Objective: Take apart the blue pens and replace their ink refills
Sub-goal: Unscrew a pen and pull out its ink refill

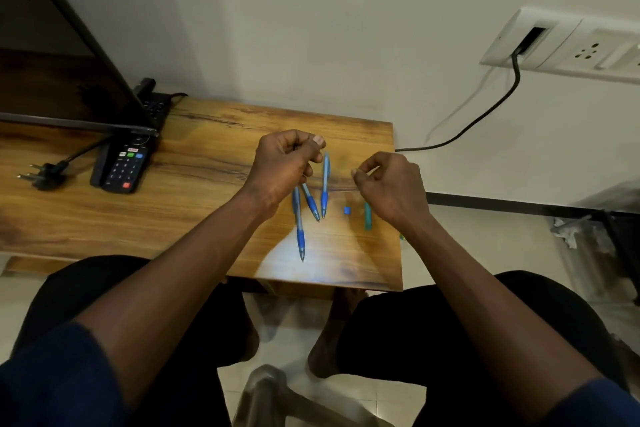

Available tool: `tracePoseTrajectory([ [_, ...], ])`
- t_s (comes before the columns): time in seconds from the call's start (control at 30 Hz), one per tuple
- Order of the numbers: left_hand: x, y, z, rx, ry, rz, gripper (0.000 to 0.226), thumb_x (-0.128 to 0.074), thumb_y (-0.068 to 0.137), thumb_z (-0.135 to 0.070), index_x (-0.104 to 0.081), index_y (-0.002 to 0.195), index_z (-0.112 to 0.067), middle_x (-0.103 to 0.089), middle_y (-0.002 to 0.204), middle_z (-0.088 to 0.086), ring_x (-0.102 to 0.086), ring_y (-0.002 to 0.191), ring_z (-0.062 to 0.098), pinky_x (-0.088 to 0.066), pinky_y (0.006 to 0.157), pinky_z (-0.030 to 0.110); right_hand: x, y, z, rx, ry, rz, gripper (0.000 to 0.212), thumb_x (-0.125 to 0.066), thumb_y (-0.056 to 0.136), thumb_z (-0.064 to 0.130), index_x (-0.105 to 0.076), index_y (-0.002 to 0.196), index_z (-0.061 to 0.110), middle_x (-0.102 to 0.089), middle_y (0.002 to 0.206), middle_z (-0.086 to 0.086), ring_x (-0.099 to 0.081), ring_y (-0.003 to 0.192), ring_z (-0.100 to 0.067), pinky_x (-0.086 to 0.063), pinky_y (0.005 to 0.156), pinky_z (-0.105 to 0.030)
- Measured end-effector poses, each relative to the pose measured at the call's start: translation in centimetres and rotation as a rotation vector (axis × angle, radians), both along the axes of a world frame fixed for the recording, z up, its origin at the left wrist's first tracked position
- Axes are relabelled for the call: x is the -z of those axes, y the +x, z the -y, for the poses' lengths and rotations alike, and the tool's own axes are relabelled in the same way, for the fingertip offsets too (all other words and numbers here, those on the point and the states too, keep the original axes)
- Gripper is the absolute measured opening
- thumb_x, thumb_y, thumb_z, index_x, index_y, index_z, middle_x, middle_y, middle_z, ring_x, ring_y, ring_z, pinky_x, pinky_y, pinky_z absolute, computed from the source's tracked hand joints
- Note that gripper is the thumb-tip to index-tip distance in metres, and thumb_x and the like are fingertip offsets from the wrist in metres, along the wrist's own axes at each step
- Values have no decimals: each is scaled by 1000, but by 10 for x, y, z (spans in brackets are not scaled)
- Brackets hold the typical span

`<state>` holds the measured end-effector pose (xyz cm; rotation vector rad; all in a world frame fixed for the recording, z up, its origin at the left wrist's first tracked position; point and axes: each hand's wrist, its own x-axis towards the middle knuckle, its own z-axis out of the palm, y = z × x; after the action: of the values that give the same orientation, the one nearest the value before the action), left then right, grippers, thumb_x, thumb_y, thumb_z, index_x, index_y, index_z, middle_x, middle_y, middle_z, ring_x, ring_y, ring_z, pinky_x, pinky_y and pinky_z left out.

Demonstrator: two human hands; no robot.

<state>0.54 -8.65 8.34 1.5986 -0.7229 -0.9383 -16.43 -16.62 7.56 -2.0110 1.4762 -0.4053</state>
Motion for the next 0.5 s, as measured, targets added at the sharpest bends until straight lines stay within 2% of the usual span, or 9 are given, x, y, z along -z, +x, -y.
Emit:
tracePoseTrajectory([
  [0.07, -1, 6, -4, -1, -13, 28, 21, -67, 102, -26, -76, 103, -8, -71, 78, -3, -58, 59, 2, -52, 57, 20, -3, 10, -9, -71, -1, -7, 14, -70, 97, 32, -73, 95, 18, -68, 81, 6, -66, 75, -10, -50, 63, -25],
  [0.13, -2, 12, -9, -4, -25, 54, 20, -66, 103, -25, -76, 102, -8, -71, 79, -1, -59, 59, 2, -51, 57, 20, 1, 21, -18, -161, 9, -45, 12, -70, 97, 30, -74, 95, 19, -69, 80, 7, -67, 74, -10, -58, 68, -34],
  [0.23, -4, 21, -16, -16, -27, 69, 19, -67, 102, -25, -76, 100, -8, -72, 79, -1, -58, 60, 4, -51, 58, 21, 7, 39, -31, -277, 27, -119, 9, -71, 94, 28, -73, 94, 20, -72, 84, 3, -68, 78, -16, -61, 76, -44],
  [0.37, -4, 34, -25, -6, -11, 68, 15, -68, 102, -25, -76, 94, -15, -72, 79, -2, -59, 61, 3, -52, 58, 20, 13, 60, -44, -342, 9, -184, 11, -74, 91, 27, -68, 93, 18, -69, 86, -2, -67, 79, -20, -60, 75, -43],
  [0.5, -2, 43, -32, 6, 37, 61, 16, -67, 102, -25, -74, 90, -19, -74, 81, -1, -60, 61, 3, -51, 57, 17, 17, 71, -52, -344, -43, -256, 27, -80, 87, 32, -64, 102, 15, -69, 92, -6, -67, 83, -24, -60, 74, -41],
])
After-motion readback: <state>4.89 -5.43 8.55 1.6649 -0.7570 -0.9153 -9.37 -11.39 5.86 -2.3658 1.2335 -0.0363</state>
